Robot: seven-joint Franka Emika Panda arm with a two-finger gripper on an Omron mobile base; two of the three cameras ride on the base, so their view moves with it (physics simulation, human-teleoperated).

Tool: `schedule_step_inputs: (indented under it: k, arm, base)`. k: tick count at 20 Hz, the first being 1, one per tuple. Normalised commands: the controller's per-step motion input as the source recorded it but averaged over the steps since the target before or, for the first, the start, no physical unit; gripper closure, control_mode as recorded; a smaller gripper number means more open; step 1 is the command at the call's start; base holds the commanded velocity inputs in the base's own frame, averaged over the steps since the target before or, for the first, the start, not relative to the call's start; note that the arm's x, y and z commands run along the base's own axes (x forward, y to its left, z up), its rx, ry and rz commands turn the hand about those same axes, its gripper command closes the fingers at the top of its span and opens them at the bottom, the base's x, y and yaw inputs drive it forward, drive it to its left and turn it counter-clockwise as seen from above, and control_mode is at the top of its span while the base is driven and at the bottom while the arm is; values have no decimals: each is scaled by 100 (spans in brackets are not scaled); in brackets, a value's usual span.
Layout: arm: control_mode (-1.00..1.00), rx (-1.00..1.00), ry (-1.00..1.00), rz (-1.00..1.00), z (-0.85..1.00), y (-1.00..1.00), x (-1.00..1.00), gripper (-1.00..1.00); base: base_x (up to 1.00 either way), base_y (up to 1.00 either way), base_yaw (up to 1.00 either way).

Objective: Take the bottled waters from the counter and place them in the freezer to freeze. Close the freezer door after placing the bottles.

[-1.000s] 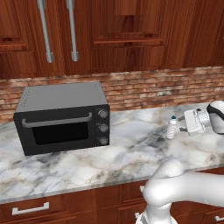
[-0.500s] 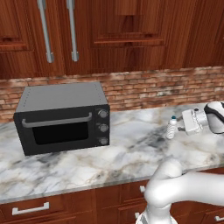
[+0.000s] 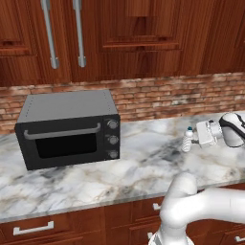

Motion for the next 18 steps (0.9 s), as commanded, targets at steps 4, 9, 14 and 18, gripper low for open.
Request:
schedule_step_inputs:
  k: [4,9,14,18]
  arm:
    - [-100,9,0,0,0,0,3,-100]
    - [-100,2,0,0,-6,4,0,-100]
    - [-100,0,0,6,-1,42,0,-100]
    - [-100,0,0,4,0,30,0,-100]
  base:
    - [0,0,0]
    - [0,0,0]
    - [0,0,0]
    - [0,0,0]
